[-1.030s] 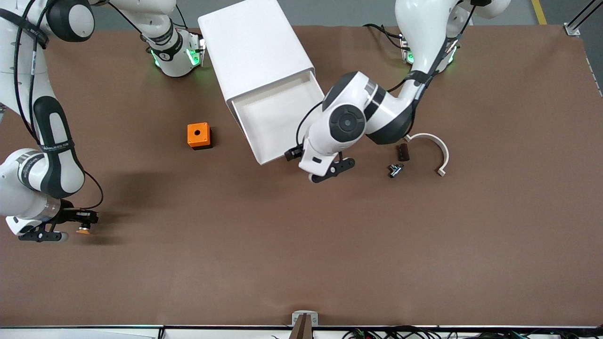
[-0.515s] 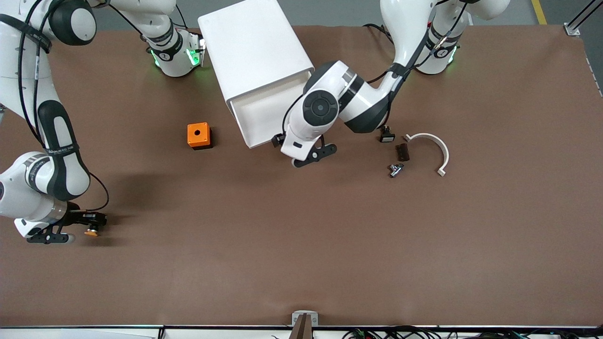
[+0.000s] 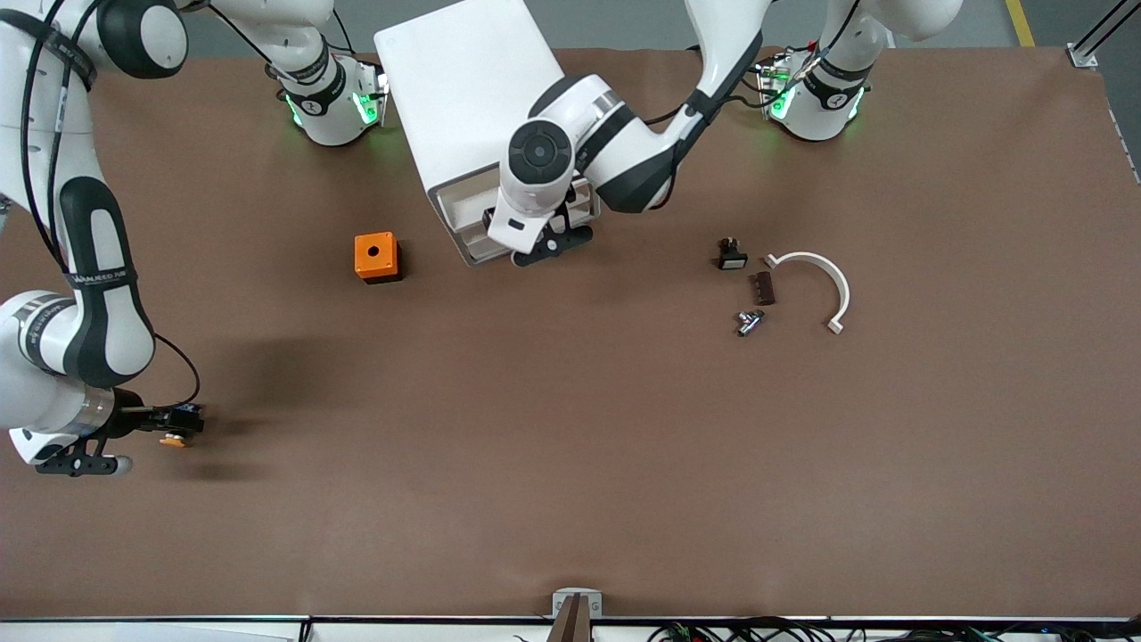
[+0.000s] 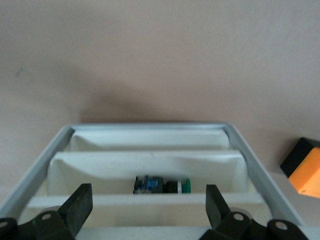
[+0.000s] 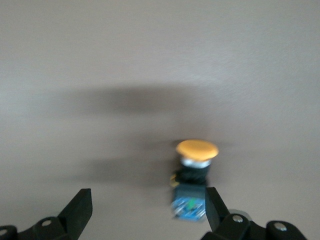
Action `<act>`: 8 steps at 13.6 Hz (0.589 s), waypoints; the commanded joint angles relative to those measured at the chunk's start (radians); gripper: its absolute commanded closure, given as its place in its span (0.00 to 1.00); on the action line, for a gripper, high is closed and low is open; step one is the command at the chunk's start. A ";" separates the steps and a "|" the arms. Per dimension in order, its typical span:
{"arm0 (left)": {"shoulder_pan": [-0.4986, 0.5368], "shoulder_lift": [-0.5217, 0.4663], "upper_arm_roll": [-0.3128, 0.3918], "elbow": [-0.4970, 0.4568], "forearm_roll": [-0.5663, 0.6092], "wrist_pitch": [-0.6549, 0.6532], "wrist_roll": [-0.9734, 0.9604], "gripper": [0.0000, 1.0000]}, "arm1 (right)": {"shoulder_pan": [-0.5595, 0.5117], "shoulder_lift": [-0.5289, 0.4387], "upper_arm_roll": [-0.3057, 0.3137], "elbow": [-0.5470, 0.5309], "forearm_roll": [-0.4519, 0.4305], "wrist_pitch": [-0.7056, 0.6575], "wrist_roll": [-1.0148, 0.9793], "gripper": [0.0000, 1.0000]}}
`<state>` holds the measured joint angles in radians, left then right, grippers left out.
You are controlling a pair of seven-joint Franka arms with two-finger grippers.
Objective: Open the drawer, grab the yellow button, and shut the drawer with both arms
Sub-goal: 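Place the button with the right gripper while the left gripper closes the drawer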
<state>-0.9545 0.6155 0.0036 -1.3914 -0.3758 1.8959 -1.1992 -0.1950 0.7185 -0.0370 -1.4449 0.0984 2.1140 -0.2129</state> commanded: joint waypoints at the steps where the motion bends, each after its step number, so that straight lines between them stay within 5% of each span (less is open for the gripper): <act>1: -0.042 -0.010 -0.005 -0.020 0.006 0.002 -0.059 0.01 | 0.048 -0.111 -0.008 -0.006 -0.006 -0.133 0.114 0.00; 8: -0.046 -0.025 -0.007 -0.026 0.023 -0.027 -0.105 0.00 | 0.121 -0.361 -0.004 -0.008 -0.092 -0.489 0.217 0.00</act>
<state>-1.0018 0.6158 -0.0017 -1.4025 -0.3732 1.8877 -1.2727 -0.0913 0.4427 -0.0376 -1.4234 0.0306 1.6872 -0.0226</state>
